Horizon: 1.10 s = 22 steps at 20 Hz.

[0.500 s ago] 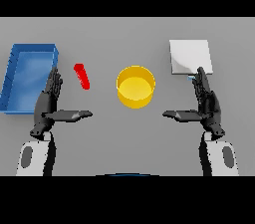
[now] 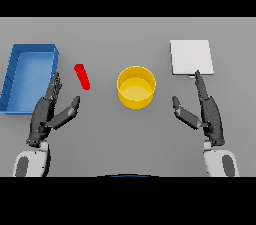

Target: Pick up the red beaker and tilt it to pour out 1 green nut into yellow bowl. Pick up the yellow bowl and place it on the metallic measuring scale.

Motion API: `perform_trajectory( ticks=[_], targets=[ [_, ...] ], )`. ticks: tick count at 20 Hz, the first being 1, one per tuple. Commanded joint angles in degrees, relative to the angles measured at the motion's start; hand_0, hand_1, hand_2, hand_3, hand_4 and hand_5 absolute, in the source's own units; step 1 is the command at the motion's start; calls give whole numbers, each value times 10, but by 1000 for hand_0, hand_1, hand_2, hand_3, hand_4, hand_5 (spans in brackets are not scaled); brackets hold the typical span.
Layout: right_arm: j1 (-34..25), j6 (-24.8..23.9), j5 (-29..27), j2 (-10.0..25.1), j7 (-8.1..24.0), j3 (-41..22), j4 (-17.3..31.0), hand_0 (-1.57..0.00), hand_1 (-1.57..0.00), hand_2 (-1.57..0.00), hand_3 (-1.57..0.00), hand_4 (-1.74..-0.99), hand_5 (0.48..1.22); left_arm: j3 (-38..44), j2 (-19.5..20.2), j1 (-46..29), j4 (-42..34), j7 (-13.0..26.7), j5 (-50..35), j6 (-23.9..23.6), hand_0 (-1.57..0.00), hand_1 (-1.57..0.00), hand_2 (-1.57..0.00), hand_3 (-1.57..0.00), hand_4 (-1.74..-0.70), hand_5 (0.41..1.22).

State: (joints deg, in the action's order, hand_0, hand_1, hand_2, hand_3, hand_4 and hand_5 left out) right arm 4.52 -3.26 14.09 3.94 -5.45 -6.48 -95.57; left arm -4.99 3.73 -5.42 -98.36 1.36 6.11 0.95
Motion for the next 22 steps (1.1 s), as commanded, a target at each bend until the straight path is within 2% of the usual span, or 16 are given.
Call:
perform_trajectory(
  ticks=[1, 6, 12, 14, 17, 22],
  targets=[
    [8, 0, 5, 3, -3, -4, -13, 1, 1, 1, 1, -1235, 678, -4, 3, -9, -9, 4, 1, 4, 1, 1, 1, 1, -1223, 658],
    [14, 13, -7, 4, 6, -5, -21, 1, 1, 1, 1, -1254, 682, -21, 3, 5, 8, 23, 23, 7, 1, 1, 1, 1, -1254, 679],
    [11, 21, -26, -4, -7, -1, -19, 1, 1, 1, 1, -1304, 678, -3, -8, 90, 109, 20, 21, 6, 1, 1, 1, 1, -1377, 738],
    [19, 18, -21, -10, -6, -9, -28, 1, 1, 1, 1, -1312, 681, 16, -3, 129, 154, 17, 18, 3, 1, 1, 1, 1, -1382, 739],
    [18, 21, -32, 0, -5, 5, -26, 1, 1, 1, 1, -1331, 686, 24, -9, 157, 211, 4, 23, -4, 1, 1, 1, 1, -1359, 726],
    [9, 21, -34, -5, 13, 4, -24, 1, 1, 1, 1, -1338, 688, 48, -12, 215, 289, -15, 15, -6, 1, 1, 1, 1, -1330, 714]
  ],
)
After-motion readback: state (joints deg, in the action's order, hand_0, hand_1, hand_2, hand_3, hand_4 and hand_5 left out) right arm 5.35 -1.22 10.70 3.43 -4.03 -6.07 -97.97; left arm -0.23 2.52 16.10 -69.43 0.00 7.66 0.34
